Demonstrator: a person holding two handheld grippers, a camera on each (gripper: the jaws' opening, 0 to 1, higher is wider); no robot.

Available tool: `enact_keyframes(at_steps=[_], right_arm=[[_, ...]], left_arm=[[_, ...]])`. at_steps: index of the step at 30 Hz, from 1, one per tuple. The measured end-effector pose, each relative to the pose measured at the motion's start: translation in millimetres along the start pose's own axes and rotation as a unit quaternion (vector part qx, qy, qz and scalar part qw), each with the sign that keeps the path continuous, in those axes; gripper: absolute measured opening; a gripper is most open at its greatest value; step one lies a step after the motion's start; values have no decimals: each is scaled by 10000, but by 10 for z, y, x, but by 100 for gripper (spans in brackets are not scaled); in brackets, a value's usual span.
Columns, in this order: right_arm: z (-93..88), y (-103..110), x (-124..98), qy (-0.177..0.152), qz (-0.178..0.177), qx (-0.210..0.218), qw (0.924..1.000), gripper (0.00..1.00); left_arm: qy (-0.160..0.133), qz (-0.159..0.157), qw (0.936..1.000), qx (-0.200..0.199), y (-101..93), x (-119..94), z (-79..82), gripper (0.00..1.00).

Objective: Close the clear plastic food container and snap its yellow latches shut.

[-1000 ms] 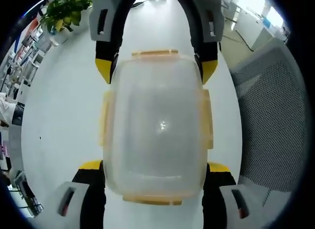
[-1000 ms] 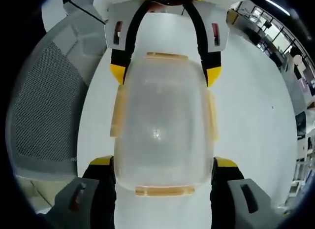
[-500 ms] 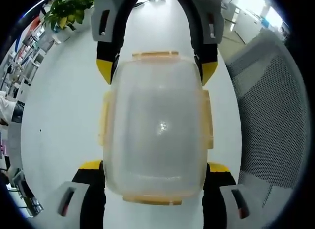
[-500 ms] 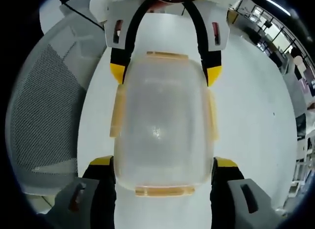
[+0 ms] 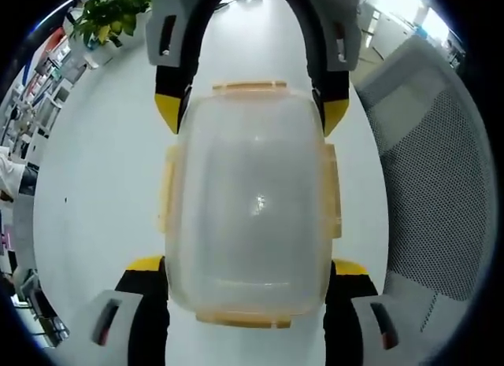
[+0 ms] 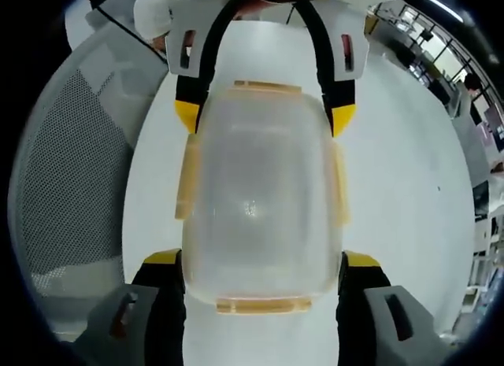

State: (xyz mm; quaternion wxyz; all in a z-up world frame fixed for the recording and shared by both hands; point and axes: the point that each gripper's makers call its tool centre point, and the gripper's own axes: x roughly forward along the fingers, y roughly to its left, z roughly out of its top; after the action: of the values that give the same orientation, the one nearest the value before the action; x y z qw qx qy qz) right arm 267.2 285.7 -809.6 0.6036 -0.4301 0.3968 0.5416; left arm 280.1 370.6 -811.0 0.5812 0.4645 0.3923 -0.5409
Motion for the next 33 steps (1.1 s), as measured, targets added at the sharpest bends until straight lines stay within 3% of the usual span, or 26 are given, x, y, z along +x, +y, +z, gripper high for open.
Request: enact_keyframes(at_steps=[18, 33], right_arm=[[254, 17, 90, 107, 10, -29, 9999, 76], [287, 25, 116, 232, 6, -43, 9997, 77]], left_arm=[[-48, 13, 10000, -62, -18, -68, -254, 78], [-12, 12, 10000, -80, -25, -77, -305, 79]])
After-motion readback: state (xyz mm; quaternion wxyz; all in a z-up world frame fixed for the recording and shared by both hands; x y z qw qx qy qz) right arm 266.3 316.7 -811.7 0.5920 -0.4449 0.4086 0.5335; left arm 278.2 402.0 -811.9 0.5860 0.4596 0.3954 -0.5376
